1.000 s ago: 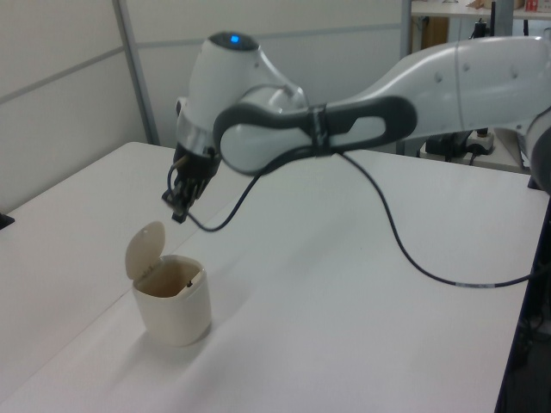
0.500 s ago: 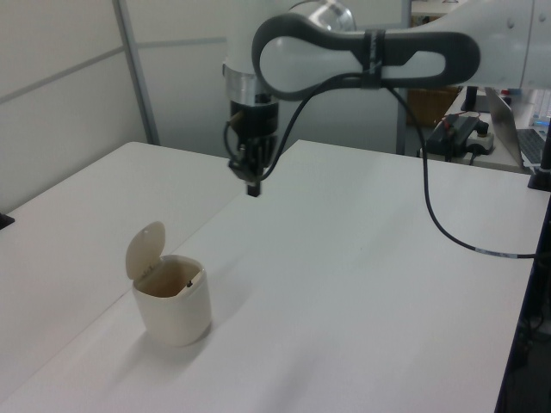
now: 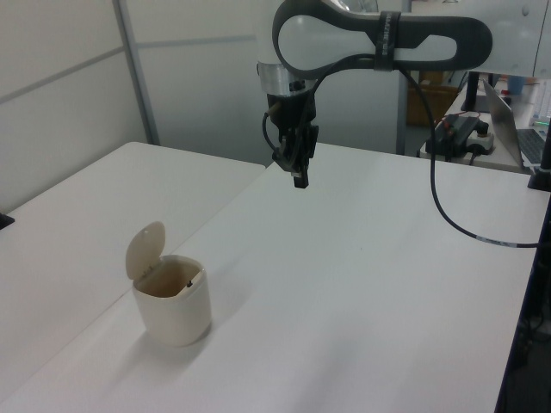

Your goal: Open the trash can

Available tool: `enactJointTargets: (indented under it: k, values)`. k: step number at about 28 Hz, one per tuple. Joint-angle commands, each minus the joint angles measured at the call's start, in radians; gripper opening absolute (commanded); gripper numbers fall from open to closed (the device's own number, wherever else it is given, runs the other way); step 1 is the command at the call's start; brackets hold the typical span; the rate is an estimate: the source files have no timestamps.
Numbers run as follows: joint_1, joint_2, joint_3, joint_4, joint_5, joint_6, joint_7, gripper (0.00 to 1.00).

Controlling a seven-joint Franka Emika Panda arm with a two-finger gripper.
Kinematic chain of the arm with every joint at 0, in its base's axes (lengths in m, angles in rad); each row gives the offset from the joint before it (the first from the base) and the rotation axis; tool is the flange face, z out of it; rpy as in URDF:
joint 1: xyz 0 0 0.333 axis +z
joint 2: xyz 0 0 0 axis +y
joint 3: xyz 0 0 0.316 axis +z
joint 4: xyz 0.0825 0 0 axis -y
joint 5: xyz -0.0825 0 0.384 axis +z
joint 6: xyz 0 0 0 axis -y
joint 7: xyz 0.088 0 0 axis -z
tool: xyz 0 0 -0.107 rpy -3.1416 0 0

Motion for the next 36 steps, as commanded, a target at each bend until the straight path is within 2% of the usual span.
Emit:
enactJointTargets:
  k: [1, 9, 11, 12, 13, 14, 20, 36]
  values:
    - [-0.001, -0.019, -0.008, -0.026, 0.017, 0.009, -0.022, 0.0]
    - [-0.008, -0.037, -0.013, -0.047, 0.017, 0.075, -0.022, 0.0]
    - [-0.018, -0.036, -0.013, -0.043, 0.017, 0.076, -0.027, 0.13]
    - [-0.025, -0.034, -0.013, -0.041, 0.017, 0.078, -0.027, 0.25]
    - [-0.031, -0.031, -0.013, -0.037, 0.017, 0.078, -0.025, 0.75]
    - [-0.031, -0.03, -0.013, -0.036, 0.017, 0.078, -0.019, 1.0]
    - [-0.031, -0.02, -0.01, -0.035, 0.003, 0.081, -0.028, 1.0]
    - [-0.031, -0.02, -0.01, -0.036, 0.003, 0.105, -0.028, 1.0]
